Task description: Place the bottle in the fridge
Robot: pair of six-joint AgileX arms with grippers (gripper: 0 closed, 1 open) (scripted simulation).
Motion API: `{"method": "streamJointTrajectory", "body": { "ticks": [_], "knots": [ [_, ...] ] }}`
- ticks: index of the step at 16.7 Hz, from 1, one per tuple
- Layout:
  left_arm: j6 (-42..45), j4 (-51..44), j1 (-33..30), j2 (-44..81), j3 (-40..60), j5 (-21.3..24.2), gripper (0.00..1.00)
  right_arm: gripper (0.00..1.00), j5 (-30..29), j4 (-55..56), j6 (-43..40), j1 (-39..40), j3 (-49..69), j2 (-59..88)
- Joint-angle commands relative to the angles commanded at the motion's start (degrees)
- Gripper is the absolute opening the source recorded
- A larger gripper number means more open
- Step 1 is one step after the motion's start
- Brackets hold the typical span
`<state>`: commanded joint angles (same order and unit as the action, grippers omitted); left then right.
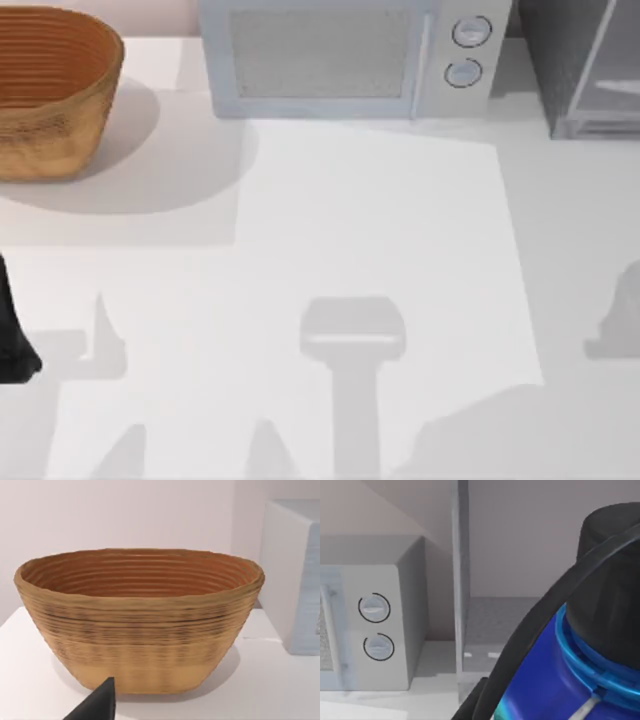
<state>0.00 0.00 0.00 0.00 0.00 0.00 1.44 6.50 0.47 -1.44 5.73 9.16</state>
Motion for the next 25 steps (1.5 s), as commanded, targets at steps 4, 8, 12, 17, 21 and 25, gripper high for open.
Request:
{"method": "streamJointTrajectory", "body": {
  "ticks": [4,8,12,17,21,25],
  "knots": [
    [0.00,0.00,0.00,0.00,0.00,0.00,1.00,0.01,2.07,10.26,0.23,-2.69,8.96,17.55],
    [0.00,0.00,0.00,0.00,0.00,0.00,1.00,0.01,4.76,21.94,-0.05,-5.81,19.05,41.46],
    [0.00,0.00,0.00,0.00,0.00,0.00,1.00,0.01,7.62,33.46,-0.58,-8.84,28.96,67.52],
    [0.00,0.00,0.00,0.00,0.00,0.00,1.00,0.01,10.74,46.70,-0.57,-12.11,40.45,93.86],
    [0.00,0.00,0.00,0.00,0.00,0.00,1.00,0.01,12.56,54.76,0.01,-13.87,47.54,106.61],
    [0.00,0.00,0.00,0.00,0.00,0.00,1.00,0.01,13.29,58.22,0.45,-14.57,50.59,111.71]
  ]
}}
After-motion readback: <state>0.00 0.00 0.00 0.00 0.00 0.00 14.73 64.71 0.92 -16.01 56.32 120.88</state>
